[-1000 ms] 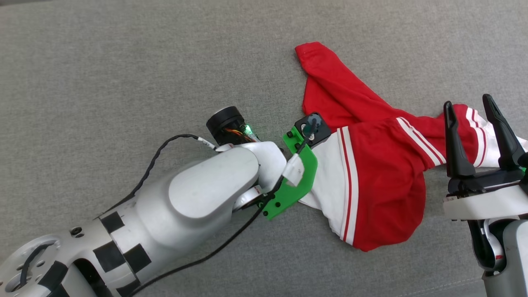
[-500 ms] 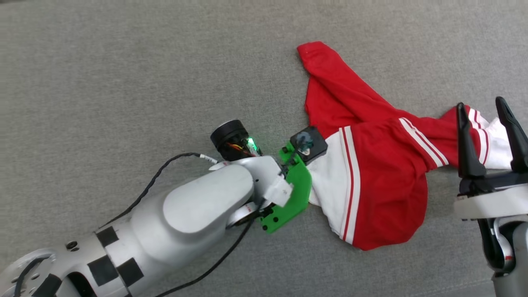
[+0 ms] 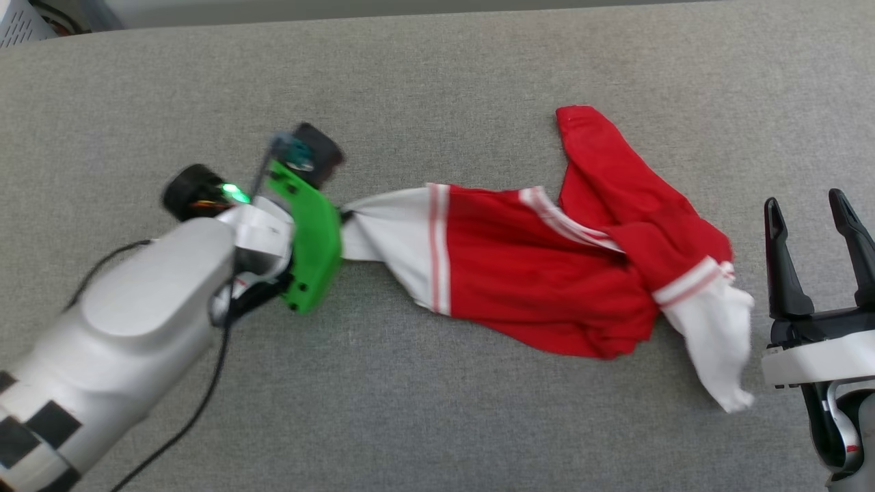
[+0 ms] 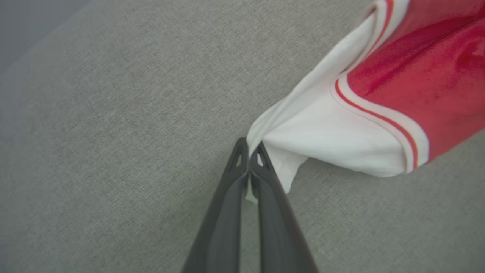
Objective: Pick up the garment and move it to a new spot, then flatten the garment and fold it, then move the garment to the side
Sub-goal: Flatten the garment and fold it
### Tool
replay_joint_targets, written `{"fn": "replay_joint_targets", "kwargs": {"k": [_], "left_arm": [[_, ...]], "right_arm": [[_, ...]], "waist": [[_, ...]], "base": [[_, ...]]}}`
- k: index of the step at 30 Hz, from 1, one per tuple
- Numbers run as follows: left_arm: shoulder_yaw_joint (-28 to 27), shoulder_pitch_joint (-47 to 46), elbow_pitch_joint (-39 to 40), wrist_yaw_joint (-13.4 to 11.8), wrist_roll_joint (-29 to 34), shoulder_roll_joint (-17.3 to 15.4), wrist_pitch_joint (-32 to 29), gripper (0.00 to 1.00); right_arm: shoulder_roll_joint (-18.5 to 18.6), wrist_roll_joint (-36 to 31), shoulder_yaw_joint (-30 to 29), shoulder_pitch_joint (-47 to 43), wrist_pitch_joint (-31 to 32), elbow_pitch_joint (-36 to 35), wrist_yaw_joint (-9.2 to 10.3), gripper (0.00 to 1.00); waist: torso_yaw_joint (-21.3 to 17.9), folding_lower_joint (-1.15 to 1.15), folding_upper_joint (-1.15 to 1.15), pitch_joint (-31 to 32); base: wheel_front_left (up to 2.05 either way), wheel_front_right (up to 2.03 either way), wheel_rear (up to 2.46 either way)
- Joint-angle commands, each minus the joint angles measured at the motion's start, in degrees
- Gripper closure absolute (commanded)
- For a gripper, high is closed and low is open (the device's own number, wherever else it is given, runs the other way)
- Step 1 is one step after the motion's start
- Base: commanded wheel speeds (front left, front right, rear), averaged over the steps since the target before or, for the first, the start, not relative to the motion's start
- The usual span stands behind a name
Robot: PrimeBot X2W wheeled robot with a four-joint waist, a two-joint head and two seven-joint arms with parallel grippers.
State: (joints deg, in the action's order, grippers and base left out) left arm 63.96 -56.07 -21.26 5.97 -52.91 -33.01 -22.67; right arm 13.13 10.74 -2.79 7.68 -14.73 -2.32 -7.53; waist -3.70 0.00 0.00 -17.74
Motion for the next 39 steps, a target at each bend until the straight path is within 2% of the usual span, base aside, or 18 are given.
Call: {"fn": "replay_joint_targets", "kwargs": {"k": [1, 4, 8, 15, 16, 17, 22, 27, 30, 34, 37, 39], "left_arm": [[-0.9, 0.0, -1.2, -0.8, -0.7, -1.4, 0.6, 1.00], [-1.8, 0.7, -4.3, -1.7, -1.1, -3.8, 1.3, 1.00], [-2.4, 1.9, -8.7, -2.5, -1.4, -5.4, 2.5, 1.00], [-3.1, 4.1, -16.9, -2.1, -3.3, -3.0, 5.6, 1.00], [-3.3, 4.2, -17.6, -2.0, -3.3, -2.4, 6.7, 0.73], [-3.5, 4.3, -18.5, -2.0, -3.2, -1.7, 8.3, 0.00], [-5.2, 4.9, -20.0, -3.3, -1.5, 0.5, 19.4, 0.00], [-7.7, 7.6, -18.1, -7.6, -0.1, 1.5, 31.8, 0.00], [-9.2, 9.8, -16.0, -10.4, 0.7, 1.5, 35.9, 0.00], [-12.6, 13.7, -10.6, -15.8, 3.6, 1.1, 37.6, 0.00], [-18.1, 18.3, -2.8, -20.5, 8.7, 1.1, 37.6, 0.00], [-21.7, 22.1, 1.5, -22.7, 12.0, 1.5, 37.6, 0.00]], "right_arm": [[0.4, -0.5, 0.1, 0.0, -0.3, -0.2, 0.04, 0.00], [0.5, -0.7, -0.2, 0.1, -0.3, 0.0, 0.04, 0.00], [0.6, -0.9, -1.0, -0.3, -0.3, 0.2, 0.04, 0.00], [0.7, -1.3, -0.8, 0.1, -0.3, 0.2, 0.04, 0.00], [0.7, -1.3, -0.8, 0.2, -0.3, 0.2, 0.04, 0.00], [0.8, -1.4, -0.8, 0.2, -0.3, 0.1, 0.04, 0.00], [1.0, -1.4, -1.3, 0.0, -0.3, -1.2, 0.04, 0.00], [2.2, -1.4, -1.9, -0.6, -0.3, -3.2, 0.04, 0.00], [3.9, -1.2, -1.2, -0.1, -0.3, -4.3, 0.04, 0.00], [8.4, 0.1, 1.6, 1.8, 0.3, -5.4, 0.04, 0.00], [13.6, 2.7, 5.7, 3.5, 3.3, -6.6, 0.04, 0.00], [17.8, 5.4, 9.5, 4.4, 6.6, -7.6, 0.04, 0.00]], "waist": [[-0.3, 0.00, 0.00, -0.4], [-1.0, 0.00, 0.00, -1.1], [-1.5, 0.00, 0.00, -1.8], [-1.8, 0.00, 0.00, -2.6], [-1.7, 0.00, 0.00, -2.4], [-1.5, 0.00, 0.00, -2.1], [-0.4, 0.00, 0.00, 0.8], [1.5, 0.00, 0.00, 4.1], [2.3, 0.00, 0.00, 5.5], [3.5, 0.00, 0.00, 6.8], [4.3, 0.00, 0.00, 7.3], [4.8, 0.00, 0.00, 7.5]], "base": [[0.00, 0.00, 0.00], [0.00, 0.00, 0.00], [0.00, 0.00, 0.00], [0.00, 0.00, 0.00], [0.00, 0.00, 0.00], [0.00, 0.00, 0.00], [0.00, 0.00, 0.00], [0.00, 0.00, 0.00], [0.00, 0.00, 0.00], [0.00, 0.00, 0.00], [0.00, 0.00, 0.00], [0.00, 0.00, 0.00]]}}
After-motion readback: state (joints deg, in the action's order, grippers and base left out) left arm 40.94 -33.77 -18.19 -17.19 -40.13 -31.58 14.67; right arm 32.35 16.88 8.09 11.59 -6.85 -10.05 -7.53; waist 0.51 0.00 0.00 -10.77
